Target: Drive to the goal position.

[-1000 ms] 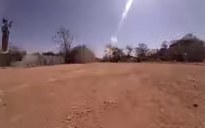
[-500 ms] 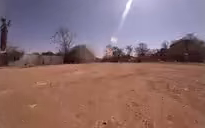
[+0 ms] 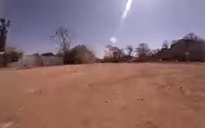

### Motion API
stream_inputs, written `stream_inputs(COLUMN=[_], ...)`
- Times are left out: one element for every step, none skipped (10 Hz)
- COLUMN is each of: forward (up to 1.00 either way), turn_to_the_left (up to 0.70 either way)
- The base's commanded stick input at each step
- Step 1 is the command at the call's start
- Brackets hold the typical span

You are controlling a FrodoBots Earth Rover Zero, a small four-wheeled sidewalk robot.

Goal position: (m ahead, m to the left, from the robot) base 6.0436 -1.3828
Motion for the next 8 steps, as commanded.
stream_inputs(forward=[1.00, 1.00, 1.00, 1.00, 1.00, 1.00, 1.00, 1.00], turn_to_the_left=[0.00, 0.00, 0.00, 0.00, 0.00, 0.00, 0.00, 0.00])
